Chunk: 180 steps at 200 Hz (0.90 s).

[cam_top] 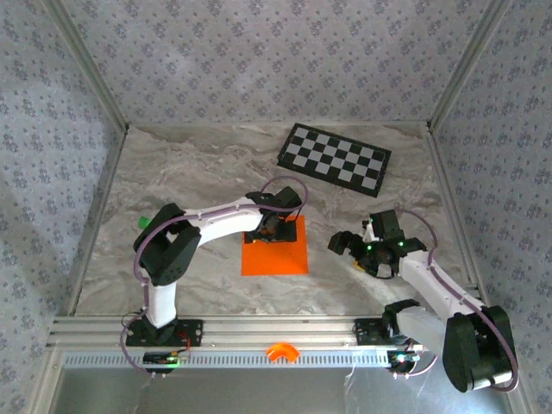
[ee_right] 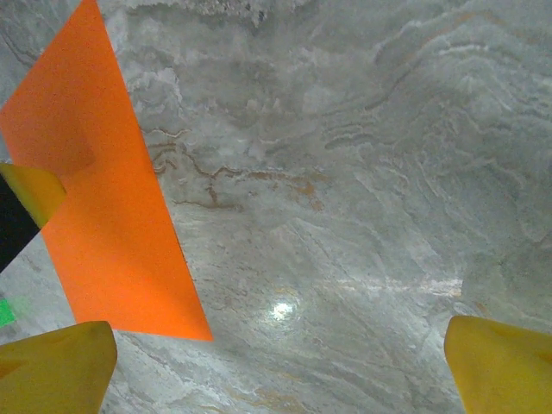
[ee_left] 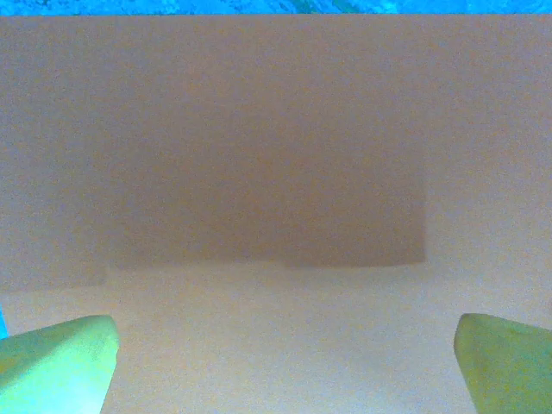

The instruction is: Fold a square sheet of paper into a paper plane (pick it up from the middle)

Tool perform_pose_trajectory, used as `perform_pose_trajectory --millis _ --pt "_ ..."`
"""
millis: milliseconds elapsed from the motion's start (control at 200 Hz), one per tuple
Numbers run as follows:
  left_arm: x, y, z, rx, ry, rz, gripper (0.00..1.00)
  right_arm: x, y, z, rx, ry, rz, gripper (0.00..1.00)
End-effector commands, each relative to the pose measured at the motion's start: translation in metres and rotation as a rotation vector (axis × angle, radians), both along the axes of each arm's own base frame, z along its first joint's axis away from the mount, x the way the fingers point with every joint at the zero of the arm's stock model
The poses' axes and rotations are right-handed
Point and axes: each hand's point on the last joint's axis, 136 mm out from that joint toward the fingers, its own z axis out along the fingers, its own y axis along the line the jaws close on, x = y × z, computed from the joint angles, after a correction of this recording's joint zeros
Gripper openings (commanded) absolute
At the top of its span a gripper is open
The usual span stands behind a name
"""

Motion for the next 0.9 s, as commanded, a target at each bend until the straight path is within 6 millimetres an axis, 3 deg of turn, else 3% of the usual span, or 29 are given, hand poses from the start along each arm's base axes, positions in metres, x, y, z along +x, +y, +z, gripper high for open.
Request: perform_pose_trajectory --millis 0,175,895 --pt "-0.006 -0.004 0.000 0.017 0.030 -0.036 1.00 -0.003 0.003 -0.002 0.009 -0.003 0.031 1.00" --pt "-0.010 -0.009 -0.007 0.019 0.051 -0.041 1.00 -0.003 0.004 -0.001 0.006 -0.004 0.036 1.00" --pt "-0.028 0.007 -0.054 0.123 0.136 -0.024 0.98 -0.004 -0.002 -0.007 -0.023 0.038 0.019 1.00"
